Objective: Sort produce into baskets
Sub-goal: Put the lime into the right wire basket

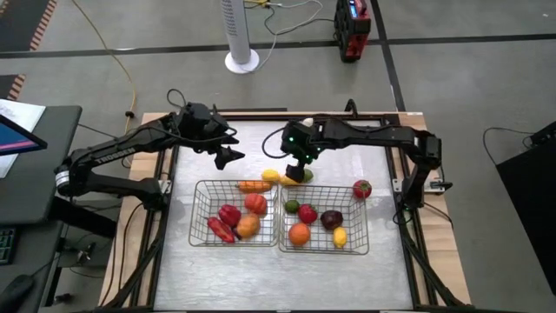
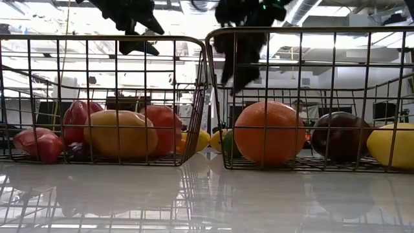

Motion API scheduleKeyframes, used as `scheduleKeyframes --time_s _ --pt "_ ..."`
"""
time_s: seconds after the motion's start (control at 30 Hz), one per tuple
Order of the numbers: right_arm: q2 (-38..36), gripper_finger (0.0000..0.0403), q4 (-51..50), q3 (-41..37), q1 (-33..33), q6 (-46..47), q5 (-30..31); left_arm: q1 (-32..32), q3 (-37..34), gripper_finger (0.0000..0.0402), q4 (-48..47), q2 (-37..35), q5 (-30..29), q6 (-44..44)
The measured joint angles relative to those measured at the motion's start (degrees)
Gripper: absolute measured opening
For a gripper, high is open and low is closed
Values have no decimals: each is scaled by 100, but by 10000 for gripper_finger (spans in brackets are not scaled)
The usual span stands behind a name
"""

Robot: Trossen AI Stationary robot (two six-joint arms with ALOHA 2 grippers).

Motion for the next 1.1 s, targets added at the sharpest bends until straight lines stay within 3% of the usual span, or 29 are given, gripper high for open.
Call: scheduleKeyframes --time_s 0.2,0.33,0.5,0.73,1.1 --pt "-232 351 251 -1102 -6 198 118 2 -2 302 390 -88 -194 262" --pt "-229 337 690 -1645 -90 392 -110 -31 -4 295 608 -92 -95 197" --pt "-243 332 1088 -1678 -336 890 -600 -68 -4 293 368 -113 -44 243" --pt "-110 333 708 -1679 -481 1191 -232 -66 -4 292 344 -114 -49 267" --pt "540 327 1066 -1844 -621 1023 -200 -66 -4 292 385 -114 -42 262"
